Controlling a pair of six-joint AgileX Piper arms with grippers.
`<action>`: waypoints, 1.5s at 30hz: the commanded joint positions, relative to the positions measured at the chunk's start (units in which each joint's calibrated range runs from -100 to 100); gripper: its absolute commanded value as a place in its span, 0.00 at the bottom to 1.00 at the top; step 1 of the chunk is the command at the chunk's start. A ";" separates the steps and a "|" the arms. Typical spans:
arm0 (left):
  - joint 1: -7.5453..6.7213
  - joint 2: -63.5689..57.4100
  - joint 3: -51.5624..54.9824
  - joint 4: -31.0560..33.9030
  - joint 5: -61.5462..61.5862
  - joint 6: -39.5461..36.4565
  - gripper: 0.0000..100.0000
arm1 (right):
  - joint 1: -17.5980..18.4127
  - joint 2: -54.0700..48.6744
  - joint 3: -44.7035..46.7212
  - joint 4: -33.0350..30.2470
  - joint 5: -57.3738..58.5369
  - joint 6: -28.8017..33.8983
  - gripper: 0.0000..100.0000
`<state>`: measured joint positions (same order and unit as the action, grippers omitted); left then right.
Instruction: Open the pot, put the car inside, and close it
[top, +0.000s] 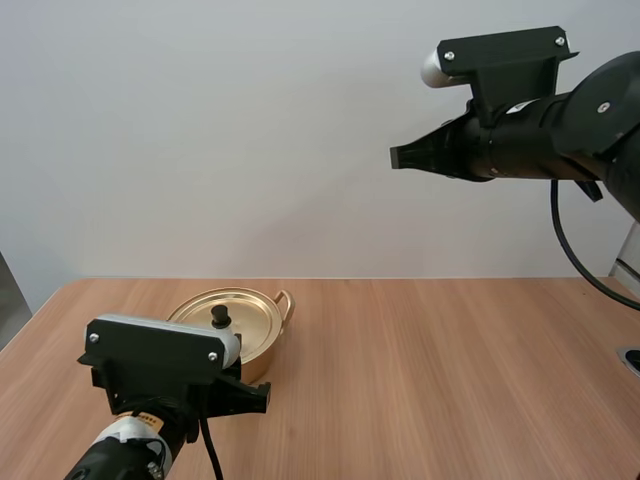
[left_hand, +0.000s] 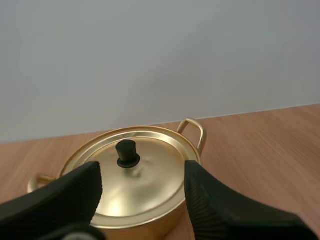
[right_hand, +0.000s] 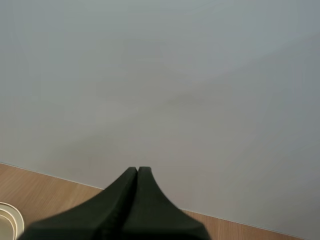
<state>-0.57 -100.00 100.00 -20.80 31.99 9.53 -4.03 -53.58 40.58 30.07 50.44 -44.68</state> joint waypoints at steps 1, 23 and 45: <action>0.18 0.00 0.00 -0.11 0.11 -0.11 0.80 | -0.03 -0.03 -0.04 0.04 -0.06 -0.01 0.00; 0.24 0.00 0.00 13.26 0.00 -0.11 0.80 | -0.03 -0.03 -0.04 0.52 -0.07 -0.01 0.00; 0.24 0.00 0.00 13.82 -0.19 -0.11 0.80 | -0.03 -0.03 -0.04 0.52 -0.07 -0.01 0.00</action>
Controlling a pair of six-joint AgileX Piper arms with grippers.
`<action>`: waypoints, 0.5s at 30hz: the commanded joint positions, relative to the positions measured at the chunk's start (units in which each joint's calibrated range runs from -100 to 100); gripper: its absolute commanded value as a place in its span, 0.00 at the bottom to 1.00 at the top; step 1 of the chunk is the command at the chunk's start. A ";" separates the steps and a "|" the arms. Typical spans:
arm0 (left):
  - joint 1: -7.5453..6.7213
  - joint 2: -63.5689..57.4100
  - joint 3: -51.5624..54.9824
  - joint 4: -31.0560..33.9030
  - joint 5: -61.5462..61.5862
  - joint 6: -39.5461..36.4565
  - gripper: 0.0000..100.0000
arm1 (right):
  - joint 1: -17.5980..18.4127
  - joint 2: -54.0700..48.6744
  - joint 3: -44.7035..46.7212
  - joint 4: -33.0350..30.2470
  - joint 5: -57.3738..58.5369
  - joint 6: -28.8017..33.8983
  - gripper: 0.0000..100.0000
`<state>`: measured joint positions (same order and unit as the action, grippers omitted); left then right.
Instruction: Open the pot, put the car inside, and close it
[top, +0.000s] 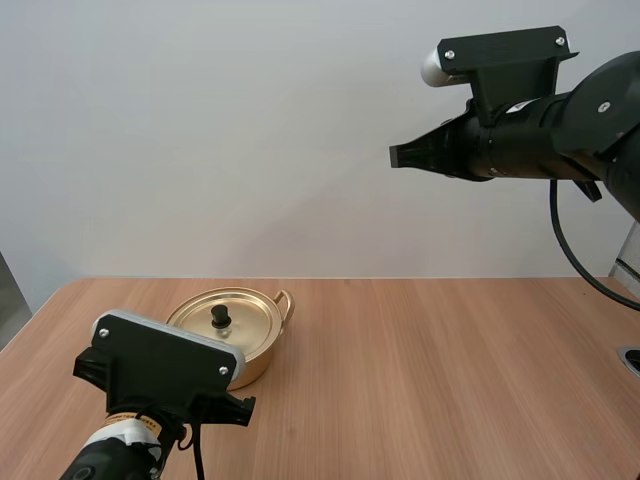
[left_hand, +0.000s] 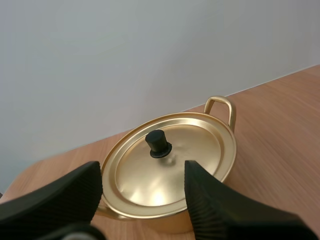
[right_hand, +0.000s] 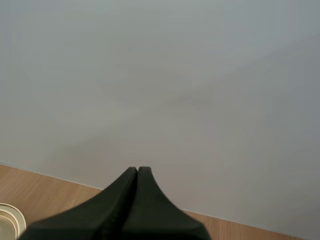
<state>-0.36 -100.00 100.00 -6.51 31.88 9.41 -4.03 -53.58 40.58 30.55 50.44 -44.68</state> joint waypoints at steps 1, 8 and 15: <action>0.03 0.00 0.00 -0.89 -0.07 0.00 0.80 | -0.03 -0.03 -0.04 0.03 -0.07 -0.01 0.00; 0.03 0.00 0.00 -0.89 -0.07 0.00 0.80 | -0.03 -0.03 -0.04 0.03 -0.23 -0.01 0.00; 0.18 0.00 0.00 -1.75 -0.55 0.00 0.80 | -0.03 -0.03 -0.04 0.03 -0.23 -0.01 0.00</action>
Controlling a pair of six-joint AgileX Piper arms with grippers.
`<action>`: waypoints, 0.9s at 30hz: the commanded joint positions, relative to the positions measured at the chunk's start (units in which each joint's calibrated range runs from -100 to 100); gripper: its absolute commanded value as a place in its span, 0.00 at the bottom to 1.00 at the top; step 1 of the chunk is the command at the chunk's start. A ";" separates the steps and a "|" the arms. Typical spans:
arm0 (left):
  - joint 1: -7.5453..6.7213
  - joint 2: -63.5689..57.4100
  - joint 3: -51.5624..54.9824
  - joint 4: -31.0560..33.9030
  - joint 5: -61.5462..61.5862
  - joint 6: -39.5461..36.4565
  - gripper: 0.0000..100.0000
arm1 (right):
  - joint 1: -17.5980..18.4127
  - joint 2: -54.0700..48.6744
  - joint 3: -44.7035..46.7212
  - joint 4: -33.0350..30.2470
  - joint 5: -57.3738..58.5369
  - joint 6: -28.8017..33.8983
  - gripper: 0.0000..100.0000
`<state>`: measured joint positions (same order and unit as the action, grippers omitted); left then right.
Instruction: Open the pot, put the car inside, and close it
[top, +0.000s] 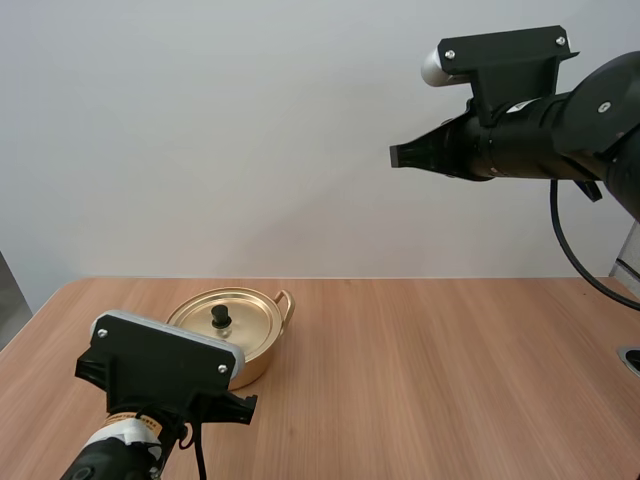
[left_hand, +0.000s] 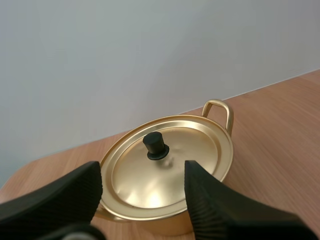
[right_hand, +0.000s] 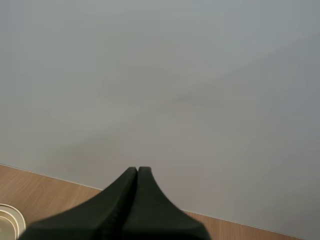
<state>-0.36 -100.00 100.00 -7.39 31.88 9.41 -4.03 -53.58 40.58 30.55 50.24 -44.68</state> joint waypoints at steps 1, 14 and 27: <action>0.27 0.00 0.00 -1.47 -0.55 0.00 0.80 | -0.03 -0.03 -0.04 0.03 -0.03 -0.01 0.00; 0.92 0.00 0.00 -2.24 -1.77 -8.45 0.80 | -0.03 -0.03 -0.04 0.03 -0.03 -0.01 0.00; 0.95 0.00 0.00 -2.12 -2.60 -11.17 0.80 | -0.03 -0.03 -0.04 -0.08 -0.03 -0.01 0.00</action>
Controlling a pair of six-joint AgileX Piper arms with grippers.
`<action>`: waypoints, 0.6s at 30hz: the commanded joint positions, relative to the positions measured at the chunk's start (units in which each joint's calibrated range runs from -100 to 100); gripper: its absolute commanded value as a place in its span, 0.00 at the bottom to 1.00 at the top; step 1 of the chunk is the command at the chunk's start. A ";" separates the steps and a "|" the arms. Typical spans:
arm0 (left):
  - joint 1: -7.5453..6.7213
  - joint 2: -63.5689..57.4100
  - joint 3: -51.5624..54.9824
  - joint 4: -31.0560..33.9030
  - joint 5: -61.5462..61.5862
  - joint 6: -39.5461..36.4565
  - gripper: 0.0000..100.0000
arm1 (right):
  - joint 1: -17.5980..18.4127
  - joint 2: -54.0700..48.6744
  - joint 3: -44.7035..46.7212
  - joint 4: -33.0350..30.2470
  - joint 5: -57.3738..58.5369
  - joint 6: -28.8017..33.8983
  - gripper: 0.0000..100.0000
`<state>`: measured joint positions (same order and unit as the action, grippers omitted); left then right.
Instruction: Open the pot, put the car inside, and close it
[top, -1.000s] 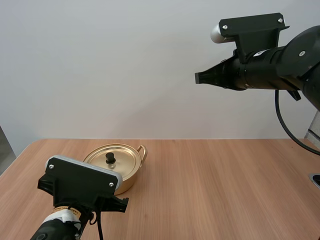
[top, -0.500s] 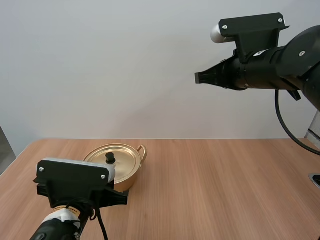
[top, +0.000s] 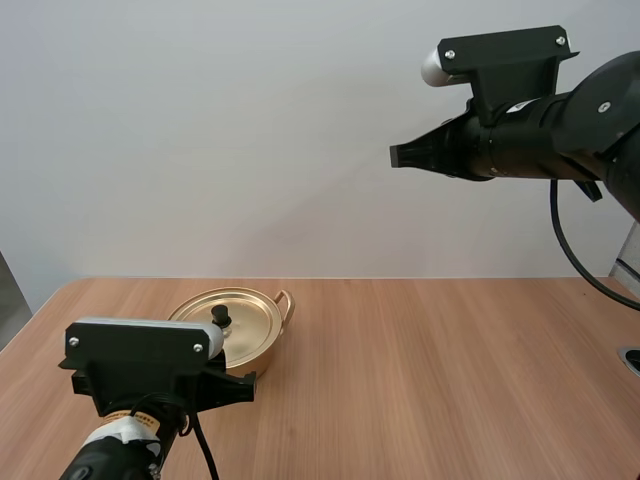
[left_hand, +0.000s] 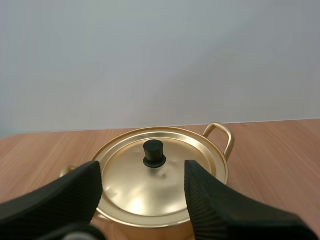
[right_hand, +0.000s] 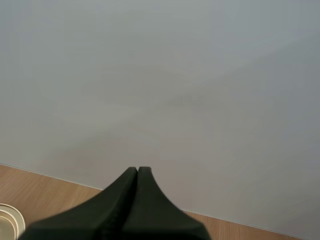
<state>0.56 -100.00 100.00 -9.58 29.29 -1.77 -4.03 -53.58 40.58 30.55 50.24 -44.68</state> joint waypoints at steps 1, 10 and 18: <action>0.04 0.00 0.00 0.08 -0.02 0.02 0.80 | -0.03 -0.03 -0.04 -0.08 -0.03 -0.01 0.00; 0.04 0.00 0.00 0.06 0.33 0.02 0.76 | -0.03 -0.03 -0.04 -4.92 1.34 -0.01 0.00; 0.04 0.00 0.00 0.69 0.33 0.14 0.00 | -0.03 -0.03 -0.04 -4.74 1.34 0.10 0.00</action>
<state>0.56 -100.00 100.00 -9.21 29.65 -1.57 -4.03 -53.58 40.58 25.34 51.61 -44.68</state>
